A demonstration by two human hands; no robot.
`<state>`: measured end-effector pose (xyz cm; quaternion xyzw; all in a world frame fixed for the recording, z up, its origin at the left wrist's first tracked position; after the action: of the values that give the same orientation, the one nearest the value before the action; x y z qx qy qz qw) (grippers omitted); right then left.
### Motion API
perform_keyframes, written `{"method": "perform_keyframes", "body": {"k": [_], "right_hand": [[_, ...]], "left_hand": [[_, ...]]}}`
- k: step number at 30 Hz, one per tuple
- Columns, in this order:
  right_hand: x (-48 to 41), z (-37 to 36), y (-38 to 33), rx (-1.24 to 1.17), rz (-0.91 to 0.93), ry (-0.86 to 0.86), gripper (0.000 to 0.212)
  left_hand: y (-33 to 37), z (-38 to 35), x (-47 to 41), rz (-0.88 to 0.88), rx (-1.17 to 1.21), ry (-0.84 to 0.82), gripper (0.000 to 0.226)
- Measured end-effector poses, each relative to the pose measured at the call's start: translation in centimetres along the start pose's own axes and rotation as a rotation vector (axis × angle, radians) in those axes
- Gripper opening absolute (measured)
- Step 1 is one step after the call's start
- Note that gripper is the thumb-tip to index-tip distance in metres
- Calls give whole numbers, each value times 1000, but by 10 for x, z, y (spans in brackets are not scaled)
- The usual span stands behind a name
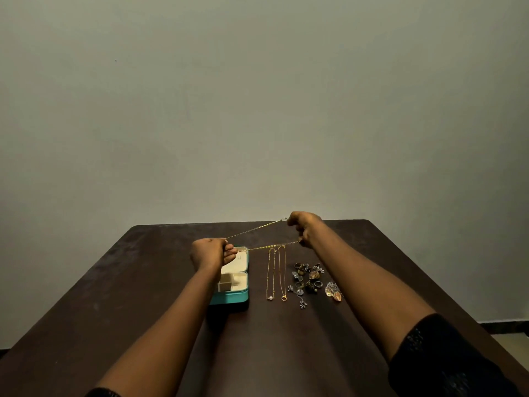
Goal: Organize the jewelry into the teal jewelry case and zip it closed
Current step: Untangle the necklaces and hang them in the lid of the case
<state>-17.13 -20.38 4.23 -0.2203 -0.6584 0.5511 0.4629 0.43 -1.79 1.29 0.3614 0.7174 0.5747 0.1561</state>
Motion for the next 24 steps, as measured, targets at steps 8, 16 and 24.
{"method": "perform_keyframes", "body": {"k": [8, 16, 24], "right_hand": [[6, -26, -15, -95, 72, -360, 20], [20, -31, -36, -52, 153, -478, 20], [12, 3, -76, 89, 381, -210, 11]], "left_hand": [[-4, -6, 13, 0, -255, -44, 21], [8, -19, 14, -104, -541, -67, 16], [4, -21, 12, -114, -827, -46, 21]]}}
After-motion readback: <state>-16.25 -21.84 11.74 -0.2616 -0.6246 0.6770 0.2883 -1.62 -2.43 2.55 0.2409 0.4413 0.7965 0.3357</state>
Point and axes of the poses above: each hand's wrist, its own x-axis away from the middle knuckle, its own z-axis out of the back of the hand, y = z × x, the point moved 9 cm from there along -x, towards the middle knuckle, and after that the axes turned 11 degrees about -y, right-handed, at the moved point
